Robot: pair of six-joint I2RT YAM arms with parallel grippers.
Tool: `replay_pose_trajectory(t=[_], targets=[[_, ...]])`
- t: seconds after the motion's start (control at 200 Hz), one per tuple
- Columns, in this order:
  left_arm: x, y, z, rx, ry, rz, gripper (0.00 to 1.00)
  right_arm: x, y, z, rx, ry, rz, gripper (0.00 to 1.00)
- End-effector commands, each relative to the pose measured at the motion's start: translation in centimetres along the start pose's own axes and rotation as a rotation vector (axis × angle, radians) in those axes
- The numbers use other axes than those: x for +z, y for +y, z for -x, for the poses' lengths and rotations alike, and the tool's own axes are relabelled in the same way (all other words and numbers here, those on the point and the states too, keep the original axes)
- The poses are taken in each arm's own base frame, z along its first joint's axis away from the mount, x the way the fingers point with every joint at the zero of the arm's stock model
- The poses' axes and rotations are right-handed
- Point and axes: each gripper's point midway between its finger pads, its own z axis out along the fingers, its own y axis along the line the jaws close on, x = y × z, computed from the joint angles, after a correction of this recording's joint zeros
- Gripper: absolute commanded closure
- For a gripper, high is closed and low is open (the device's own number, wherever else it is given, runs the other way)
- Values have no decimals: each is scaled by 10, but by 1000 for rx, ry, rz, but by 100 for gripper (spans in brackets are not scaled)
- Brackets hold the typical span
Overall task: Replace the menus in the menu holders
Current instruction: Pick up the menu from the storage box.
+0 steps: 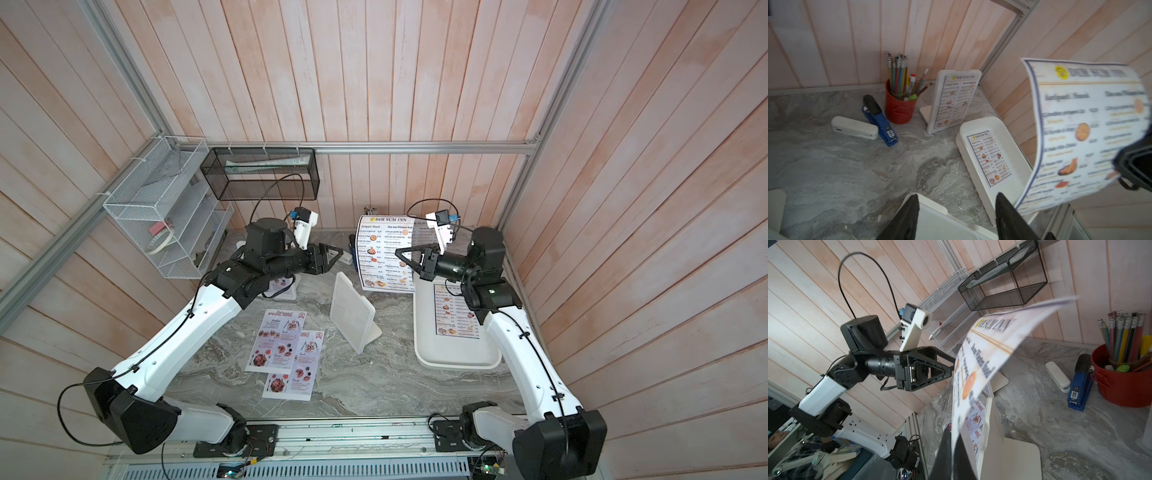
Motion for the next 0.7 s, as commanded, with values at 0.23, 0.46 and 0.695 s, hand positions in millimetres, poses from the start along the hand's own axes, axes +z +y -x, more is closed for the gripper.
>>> replay_pose_trajectory(t=[0.23, 0.46, 0.695], targets=[[18, 73, -99, -241, 127, 149, 50, 17, -9, 5, -14, -82, -410, 97], [40, 71, -119, -230, 189, 122, 55, 23, -3, 11, 19, -143, -505, 97], [62, 78, -116, -231, 193, 146, 55, 30, 12, 10, 40, -166, -496, 97]])
